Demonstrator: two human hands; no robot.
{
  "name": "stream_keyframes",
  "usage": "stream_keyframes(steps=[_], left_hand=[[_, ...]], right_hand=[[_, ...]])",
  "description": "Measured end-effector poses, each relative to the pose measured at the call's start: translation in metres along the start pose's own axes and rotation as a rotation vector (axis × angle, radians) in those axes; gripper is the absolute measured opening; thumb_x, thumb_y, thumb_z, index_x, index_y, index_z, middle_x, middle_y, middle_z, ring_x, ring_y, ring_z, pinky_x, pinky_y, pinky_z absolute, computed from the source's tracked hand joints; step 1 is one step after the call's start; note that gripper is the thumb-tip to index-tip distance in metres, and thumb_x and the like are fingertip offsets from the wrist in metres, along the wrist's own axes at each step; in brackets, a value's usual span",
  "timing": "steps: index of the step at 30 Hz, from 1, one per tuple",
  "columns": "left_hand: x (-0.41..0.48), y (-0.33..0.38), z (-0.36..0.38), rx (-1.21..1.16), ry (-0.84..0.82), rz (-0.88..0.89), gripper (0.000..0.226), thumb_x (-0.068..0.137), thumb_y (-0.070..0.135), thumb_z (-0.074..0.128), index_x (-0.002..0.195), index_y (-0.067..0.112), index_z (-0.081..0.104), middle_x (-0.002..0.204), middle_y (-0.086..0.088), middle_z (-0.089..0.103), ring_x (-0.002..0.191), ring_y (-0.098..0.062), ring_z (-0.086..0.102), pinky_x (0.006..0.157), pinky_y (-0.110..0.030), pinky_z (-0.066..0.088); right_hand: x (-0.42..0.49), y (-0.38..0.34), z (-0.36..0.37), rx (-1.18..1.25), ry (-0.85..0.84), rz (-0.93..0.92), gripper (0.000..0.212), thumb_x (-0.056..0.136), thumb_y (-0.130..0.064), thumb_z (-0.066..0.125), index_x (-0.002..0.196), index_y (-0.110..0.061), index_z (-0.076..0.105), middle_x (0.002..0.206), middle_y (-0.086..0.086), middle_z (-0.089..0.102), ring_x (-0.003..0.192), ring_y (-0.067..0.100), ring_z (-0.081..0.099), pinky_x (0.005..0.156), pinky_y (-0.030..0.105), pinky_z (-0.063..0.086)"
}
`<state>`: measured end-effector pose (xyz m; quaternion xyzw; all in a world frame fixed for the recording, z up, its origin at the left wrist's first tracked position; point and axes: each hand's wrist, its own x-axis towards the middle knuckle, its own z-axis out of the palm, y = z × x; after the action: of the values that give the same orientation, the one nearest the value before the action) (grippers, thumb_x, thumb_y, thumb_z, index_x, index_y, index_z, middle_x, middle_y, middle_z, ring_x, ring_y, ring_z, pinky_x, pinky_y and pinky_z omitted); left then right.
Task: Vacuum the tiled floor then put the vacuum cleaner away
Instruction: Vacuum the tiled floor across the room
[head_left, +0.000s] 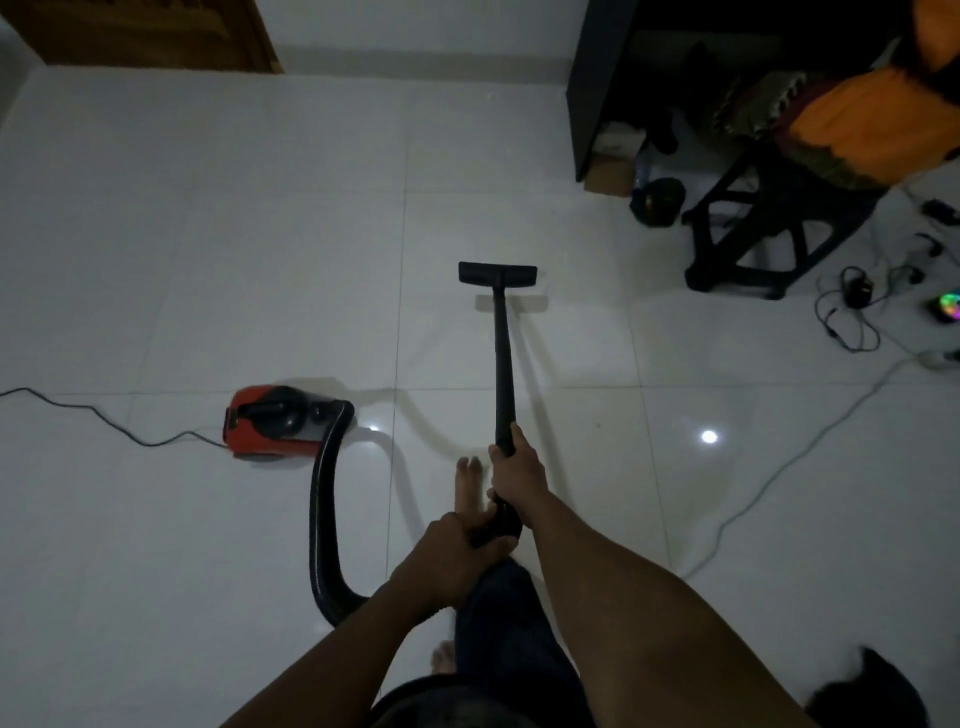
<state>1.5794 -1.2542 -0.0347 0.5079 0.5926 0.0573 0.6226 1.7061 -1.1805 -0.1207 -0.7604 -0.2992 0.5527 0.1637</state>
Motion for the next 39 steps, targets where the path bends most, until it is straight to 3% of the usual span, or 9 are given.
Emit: stream_keyframes(steps=[3, 8, 10, 12, 15, 20, 26, 31, 39], left_hand=[[-0.042, -0.026, 0.043, 0.057, -0.043, 0.048, 0.053, 0.096, 0.038, 0.063, 0.145, 0.019, 0.052, 0.109, -0.022, 0.068, 0.069, 0.009, 0.066, 0.048, -0.015, 0.046], [-0.105, -0.049, 0.104, 0.085, -0.106, 0.017, 0.043, 0.095, 0.042, 0.063, 0.132, 0.020, 0.064, 0.090, -0.003, 0.074, 0.060, 0.002, 0.063, 0.058, -0.015, 0.047], [-0.124, -0.059, 0.124, 0.070, -0.135, -0.021, 0.038, 0.093, 0.041, 0.064, 0.121, 0.014, 0.070, 0.089, -0.009, 0.075, 0.071, -0.009, 0.071, 0.068, -0.033, 0.058], [-0.139, -0.067, 0.143, 0.083, -0.165, -0.046, 0.040, 0.091, 0.044, 0.064, 0.112, 0.011, 0.072, 0.096, -0.012, 0.076, 0.086, -0.022, 0.073, 0.084, -0.047, 0.056], [-0.153, -0.079, 0.167, 0.150, -0.194, -0.057, 0.046, 0.090, 0.051, 0.064, 0.116, 0.014, 0.072, 0.103, -0.008, 0.076, 0.094, -0.018, 0.072, 0.092, -0.043, 0.055], [-0.164, -0.090, 0.198, 0.169, -0.216, -0.059, 0.032, 0.090, 0.048, 0.066, 0.111, 0.025, 0.076, 0.093, -0.004, 0.077, 0.088, -0.016, 0.072, 0.086, -0.043, 0.057], [-0.153, -0.080, 0.218, 0.171, -0.210, -0.094, 0.053, 0.084, 0.058, 0.065, 0.124, 0.024, 0.069, 0.094, -0.004, 0.078, 0.083, -0.021, 0.075, 0.081, -0.045, 0.060], [-0.129, -0.058, 0.228, 0.074, -0.194, -0.113, 0.043, 0.087, 0.052, 0.066, 0.121, 0.026, 0.069, 0.054, 0.002, 0.065, 0.040, -0.015, 0.057, 0.045, -0.029, 0.048], [-0.068, -0.008, 0.236, 0.029, -0.143, -0.157, 0.054, 0.090, 0.049, 0.066, 0.137, 0.023, 0.060, 0.087, -0.018, 0.076, 0.068, -0.038, 0.067, 0.066, -0.047, 0.058]], right_hand=[[-0.046, 0.057, -0.004, 0.018, 0.002, 0.022, 0.064, 0.105, -0.031, 0.052, 0.162, -0.036, 0.023, 0.137, 0.014, 0.062, 0.103, 0.028, 0.065, 0.098, 0.049, 0.056], [-0.108, 0.138, -0.017, 0.011, 0.005, 0.076, 0.065, 0.104, -0.031, 0.053, 0.162, -0.033, 0.024, 0.135, 0.012, 0.063, 0.114, 0.035, 0.066, 0.099, 0.048, 0.055], [-0.131, 0.163, -0.021, -0.020, -0.001, 0.110, 0.064, 0.105, -0.031, 0.052, 0.162, -0.032, 0.023, 0.124, 0.005, 0.065, 0.095, 0.023, 0.068, 0.085, 0.032, 0.058], [-0.152, 0.186, -0.029, -0.034, -0.007, 0.131, 0.063, 0.106, -0.029, 0.051, 0.162, -0.030, 0.023, 0.108, 0.002, 0.060, 0.071, 0.011, 0.061, 0.052, 0.012, 0.049], [-0.173, 0.213, -0.040, -0.041, -0.022, 0.177, 0.063, 0.107, -0.027, 0.049, 0.163, -0.029, 0.021, 0.110, 0.005, 0.061, 0.063, 0.012, 0.058, 0.033, 0.010, 0.037], [-0.193, 0.246, -0.051, -0.072, -0.057, 0.188, 0.062, 0.107, -0.024, 0.047, 0.163, -0.026, 0.022, 0.093, 0.000, 0.057, 0.064, 0.011, 0.054, 0.032, 0.009, 0.034], [-0.179, 0.252, -0.072, -0.012, -0.120, 0.209, 0.059, 0.108, -0.022, 0.045, 0.162, -0.026, 0.024, 0.103, 0.013, 0.060, 0.059, 0.015, 0.055, 0.044, 0.021, 0.042], [-0.147, 0.245, -0.093, 0.069, -0.159, 0.232, 0.057, 0.107, -0.020, 0.046, 0.161, -0.024, 0.026, 0.103, 0.017, 0.056, 0.061, 0.020, 0.052, 0.047, 0.027, 0.045], [-0.079, 0.216, -0.132, 0.101, -0.200, 0.242, 0.067, 0.106, -0.022, 0.049, 0.163, -0.033, 0.016, 0.097, 0.016, 0.056, 0.061, 0.021, 0.054, 0.061, 0.035, 0.051]])
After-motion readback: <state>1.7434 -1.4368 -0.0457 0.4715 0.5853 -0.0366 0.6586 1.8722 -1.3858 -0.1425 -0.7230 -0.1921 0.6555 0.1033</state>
